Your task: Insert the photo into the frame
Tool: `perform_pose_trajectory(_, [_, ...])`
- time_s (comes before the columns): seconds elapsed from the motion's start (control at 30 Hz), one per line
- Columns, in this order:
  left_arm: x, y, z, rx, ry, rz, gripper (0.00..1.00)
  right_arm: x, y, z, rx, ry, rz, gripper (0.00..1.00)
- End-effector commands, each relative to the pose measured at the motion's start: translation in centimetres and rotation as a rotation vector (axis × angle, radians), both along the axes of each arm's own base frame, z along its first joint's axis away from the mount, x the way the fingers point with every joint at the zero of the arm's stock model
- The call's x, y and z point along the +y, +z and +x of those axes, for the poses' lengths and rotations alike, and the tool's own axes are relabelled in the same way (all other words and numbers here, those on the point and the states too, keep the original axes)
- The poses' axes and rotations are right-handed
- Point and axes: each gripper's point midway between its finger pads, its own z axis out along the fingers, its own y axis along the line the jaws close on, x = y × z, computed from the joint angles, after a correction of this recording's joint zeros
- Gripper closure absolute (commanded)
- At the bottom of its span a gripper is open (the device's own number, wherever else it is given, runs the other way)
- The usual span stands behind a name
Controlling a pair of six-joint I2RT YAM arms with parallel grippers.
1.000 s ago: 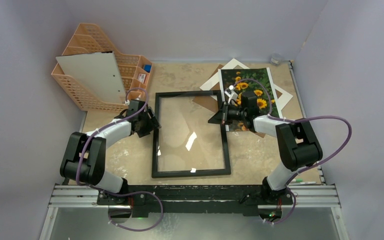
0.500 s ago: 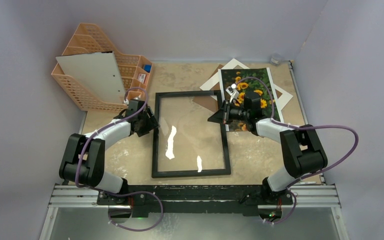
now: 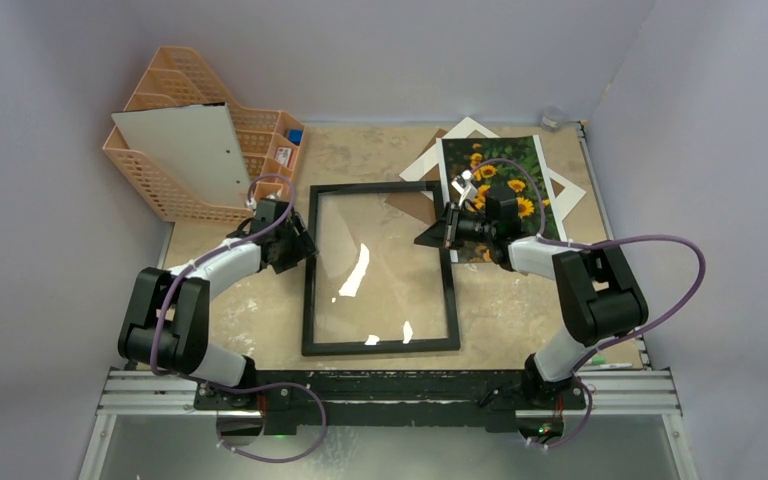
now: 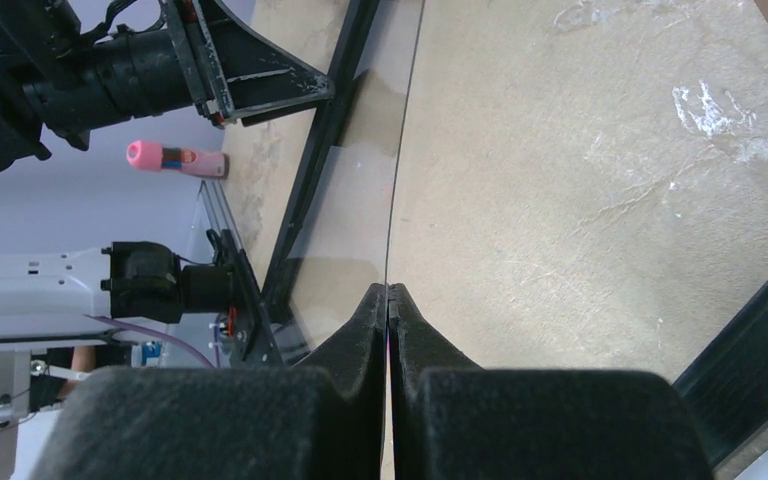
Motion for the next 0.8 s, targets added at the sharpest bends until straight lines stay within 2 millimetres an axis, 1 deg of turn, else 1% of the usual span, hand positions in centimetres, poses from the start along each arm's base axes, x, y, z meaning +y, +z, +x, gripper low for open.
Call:
perform_pose_trajectory(0.0, [0.2, 0.5, 0.4, -0.032, -0.005, 0.007, 0.37, 0.3, 0.5, 0.2, -0.024, -0.001, 0.019, 1.00])
perform_pose_trajectory(0.13, [0.1, 0.3, 0.4, -0.025, -0.009, 0.001, 0.37, 0.3, 0.6, 0.3, -0.026, -0.007, 0.018, 1.00])
perform_pose_trajectory(0.37, [0.0, 0.0, 0.6, -0.025, -0.010, 0.001, 0.38, 0.6, 1.6, 0.3, -0.080, 0.024, 0.044, 1.00])
perform_pose_trajectory(0.4, [-0.3, 0.0, 0.5, -0.023, -0.022, -0.016, 0.38, 0.6, 1.7, 0.3, -0.082, 0.025, 0.045, 1.00])
perform_pose_trajectory(0.6, [-1.0, 0.1, 0.7, -0.031, -0.054, -0.041, 0.38, 0.7, 1.2, 0.5, -0.070, 0.024, 0.044, 1.00])
perform_pose_trajectory(0.77, [-1.2, 0.1, 0.7, -0.033, -0.070, -0.046, 0.38, 0.8, 1.3, 0.8, -0.069, 0.023, 0.049, 1.00])
